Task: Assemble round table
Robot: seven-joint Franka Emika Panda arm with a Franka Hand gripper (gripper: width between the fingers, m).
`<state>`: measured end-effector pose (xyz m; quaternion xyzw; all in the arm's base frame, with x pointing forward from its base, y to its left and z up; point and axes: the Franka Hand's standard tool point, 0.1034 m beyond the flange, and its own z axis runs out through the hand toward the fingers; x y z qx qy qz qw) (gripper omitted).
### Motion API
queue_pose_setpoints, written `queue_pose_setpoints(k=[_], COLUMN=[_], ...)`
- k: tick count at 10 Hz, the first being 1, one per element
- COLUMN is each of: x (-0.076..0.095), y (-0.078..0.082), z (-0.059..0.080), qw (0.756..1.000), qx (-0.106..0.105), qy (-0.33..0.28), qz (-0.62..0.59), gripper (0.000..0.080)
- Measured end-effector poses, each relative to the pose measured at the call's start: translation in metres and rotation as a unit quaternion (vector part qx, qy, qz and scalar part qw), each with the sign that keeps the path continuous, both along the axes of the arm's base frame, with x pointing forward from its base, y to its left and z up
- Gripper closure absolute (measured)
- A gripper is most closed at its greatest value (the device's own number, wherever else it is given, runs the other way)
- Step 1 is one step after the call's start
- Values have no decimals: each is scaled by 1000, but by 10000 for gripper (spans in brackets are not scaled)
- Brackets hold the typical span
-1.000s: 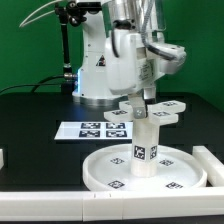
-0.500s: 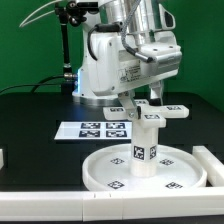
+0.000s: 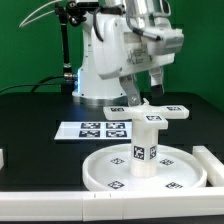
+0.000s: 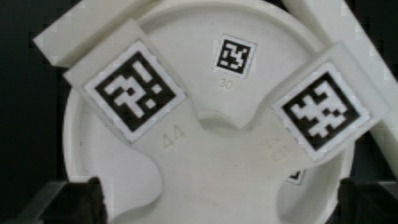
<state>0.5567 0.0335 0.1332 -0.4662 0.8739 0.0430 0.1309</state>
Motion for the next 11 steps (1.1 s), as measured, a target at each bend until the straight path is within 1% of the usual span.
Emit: queue_pose_setpoints(k=[3, 4, 5, 7, 8, 10, 11], x=[-1, -1, 1, 10, 12, 12, 12], y=[0, 0, 2, 9, 6, 6, 6], z=[-4, -5, -6, 0, 1, 0, 0], qw=[999, 996, 983, 944, 931, 901, 890], qx=[-8, -17, -29, -45, -51, -61, -65], qy=[-4, -9, -15, -22, -32, -46, -51], qz=[38, 84, 180, 327, 360, 427, 448], gripper=[151, 151, 151, 151, 151, 151, 151])
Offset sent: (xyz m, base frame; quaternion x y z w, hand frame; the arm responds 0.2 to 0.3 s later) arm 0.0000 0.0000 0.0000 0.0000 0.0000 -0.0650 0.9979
